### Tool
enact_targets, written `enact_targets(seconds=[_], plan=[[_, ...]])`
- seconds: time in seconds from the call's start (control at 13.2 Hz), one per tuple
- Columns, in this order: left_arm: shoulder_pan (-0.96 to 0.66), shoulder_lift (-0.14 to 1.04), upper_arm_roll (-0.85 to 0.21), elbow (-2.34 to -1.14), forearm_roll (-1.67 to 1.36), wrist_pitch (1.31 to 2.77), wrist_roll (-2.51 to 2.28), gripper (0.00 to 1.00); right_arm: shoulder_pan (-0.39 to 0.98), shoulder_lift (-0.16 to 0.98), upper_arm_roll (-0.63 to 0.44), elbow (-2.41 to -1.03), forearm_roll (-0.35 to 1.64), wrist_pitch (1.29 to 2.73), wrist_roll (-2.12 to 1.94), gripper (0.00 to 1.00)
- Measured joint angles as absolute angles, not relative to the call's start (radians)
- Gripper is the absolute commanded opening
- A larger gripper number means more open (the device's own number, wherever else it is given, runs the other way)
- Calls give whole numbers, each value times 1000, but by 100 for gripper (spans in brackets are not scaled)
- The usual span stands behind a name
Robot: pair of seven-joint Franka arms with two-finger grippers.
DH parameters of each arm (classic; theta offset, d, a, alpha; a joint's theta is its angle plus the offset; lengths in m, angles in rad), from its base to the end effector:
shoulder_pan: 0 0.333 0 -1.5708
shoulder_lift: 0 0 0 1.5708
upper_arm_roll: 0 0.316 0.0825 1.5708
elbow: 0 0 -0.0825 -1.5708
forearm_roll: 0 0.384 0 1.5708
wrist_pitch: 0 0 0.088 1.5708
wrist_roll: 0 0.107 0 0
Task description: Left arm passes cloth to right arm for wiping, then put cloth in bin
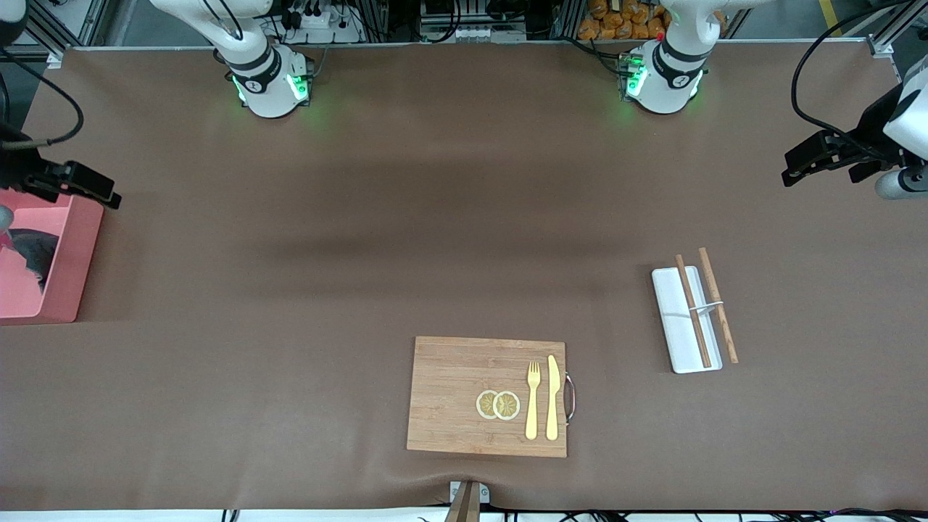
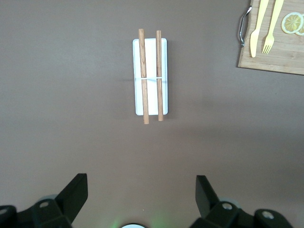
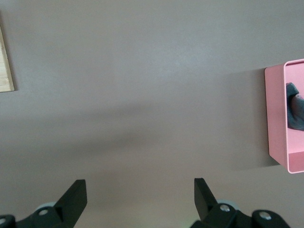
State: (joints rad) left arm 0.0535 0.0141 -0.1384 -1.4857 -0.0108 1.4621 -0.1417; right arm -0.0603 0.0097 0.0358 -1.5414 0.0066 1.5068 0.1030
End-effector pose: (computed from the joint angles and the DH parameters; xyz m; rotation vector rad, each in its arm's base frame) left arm 0.5460 -0.0471 0.6472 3.1314 0.0874 -0.0607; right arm 0.5509 -0.0129 0.6274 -3.1293 0.1993 0.0698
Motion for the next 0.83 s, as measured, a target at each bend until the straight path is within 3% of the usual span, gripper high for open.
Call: enact_targets(seconds=[0.46, 0.83], plan=[[54, 14, -137, -1488, -11, 1463, -142, 100, -47, -25, 36, -1600, 7, 1635, 184, 100], [54, 14, -137, -1486, -11, 1463, -141, 100, -10, -23, 36, -1588, -5, 1659, 206, 100]])
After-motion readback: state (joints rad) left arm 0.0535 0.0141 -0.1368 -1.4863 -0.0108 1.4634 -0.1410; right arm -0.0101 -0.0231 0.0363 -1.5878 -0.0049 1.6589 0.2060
